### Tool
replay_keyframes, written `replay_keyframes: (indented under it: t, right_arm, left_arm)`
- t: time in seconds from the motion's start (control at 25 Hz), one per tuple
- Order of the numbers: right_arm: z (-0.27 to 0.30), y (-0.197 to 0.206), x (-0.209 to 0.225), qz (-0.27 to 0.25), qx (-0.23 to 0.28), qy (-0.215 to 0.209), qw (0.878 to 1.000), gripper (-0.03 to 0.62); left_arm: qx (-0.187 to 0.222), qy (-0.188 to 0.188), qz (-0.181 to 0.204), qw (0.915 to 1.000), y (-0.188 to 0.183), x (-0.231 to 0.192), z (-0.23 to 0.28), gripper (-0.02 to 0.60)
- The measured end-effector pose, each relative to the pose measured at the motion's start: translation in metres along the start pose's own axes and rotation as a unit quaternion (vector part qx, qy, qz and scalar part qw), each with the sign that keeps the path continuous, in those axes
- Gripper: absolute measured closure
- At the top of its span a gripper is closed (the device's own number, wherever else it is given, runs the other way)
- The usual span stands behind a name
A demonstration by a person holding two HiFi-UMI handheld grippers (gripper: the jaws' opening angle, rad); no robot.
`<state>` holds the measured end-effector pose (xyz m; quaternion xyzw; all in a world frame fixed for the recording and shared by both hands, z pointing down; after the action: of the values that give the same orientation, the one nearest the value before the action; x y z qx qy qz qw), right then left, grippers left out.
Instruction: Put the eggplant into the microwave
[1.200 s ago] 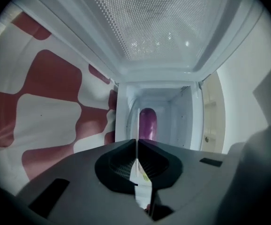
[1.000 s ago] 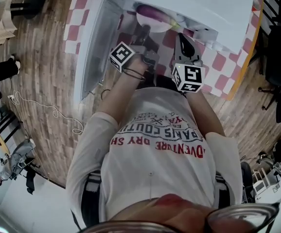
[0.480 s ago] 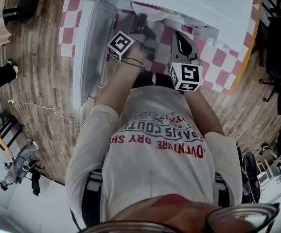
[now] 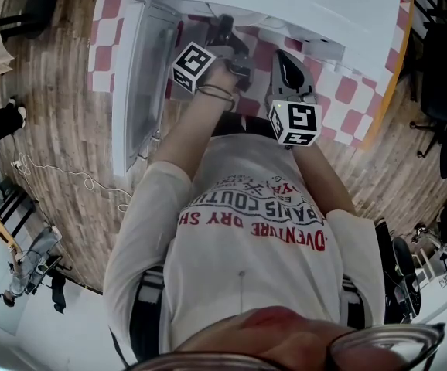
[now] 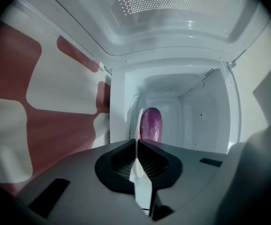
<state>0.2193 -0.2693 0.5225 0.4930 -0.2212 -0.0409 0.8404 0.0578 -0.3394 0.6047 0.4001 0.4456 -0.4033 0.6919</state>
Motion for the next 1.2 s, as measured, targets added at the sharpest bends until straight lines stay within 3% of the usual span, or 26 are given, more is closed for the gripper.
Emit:
replay_keyframes:
  t: [0.2, 0.44, 0.76, 0.96, 1.12, 1.2]
  right_arm:
    - [0.003, -0.002, 0.003, 0.007, 0.0, 0.002, 1.0, 0.568]
    - [0.008, -0.005, 0.002, 0.006, 0.0, 0.002, 1.0, 0.568]
    - [0.003, -0.011, -0.004, -0.005, 0.006, 0.004, 1.0, 0.568]
    - [-0.005, -0.012, -0.01, -0.012, 0.01, 0.002, 1.0, 0.568]
    - [-0.011, -0.011, -0.017, -0.016, 0.012, -0.001, 1.0, 0.568]
    - [-0.016, -0.012, -0.021, -0.02, 0.015, -0.002, 1.0, 0.568]
  left_arm:
    - [0.007, -0.042, 0.044, 0.9981, -0.004, 0.004, 0.0, 0.548]
    - [0.013, -0.065, 0.051, 0.9965, -0.009, 0.009, 0.002, 0.544]
    - [0.016, -0.009, 0.042, 0.999, -0.013, 0.03, 0.002, 0.314]
    - [0.019, 0.0, 0.032, 0.9993, -0.016, 0.028, -0.012, 0.309]
    - [0.019, 0.039, 0.04, 0.9983, -0.017, 0.034, -0.018, 0.32]
    - [0.008, 0.039, 0.043, 0.9983, -0.017, 0.034, -0.019, 0.322]
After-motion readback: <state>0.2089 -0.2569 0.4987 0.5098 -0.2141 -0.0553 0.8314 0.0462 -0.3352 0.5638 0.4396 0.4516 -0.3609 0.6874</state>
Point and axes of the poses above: the fingertips, and each gripper's own axes: z forward along the fingers, x to its right, y out of its underside, the point moved 6 cm from there along -z, backward along the fingers, and after that the axes turned 13 degrees about z, right-handed, at the moved point
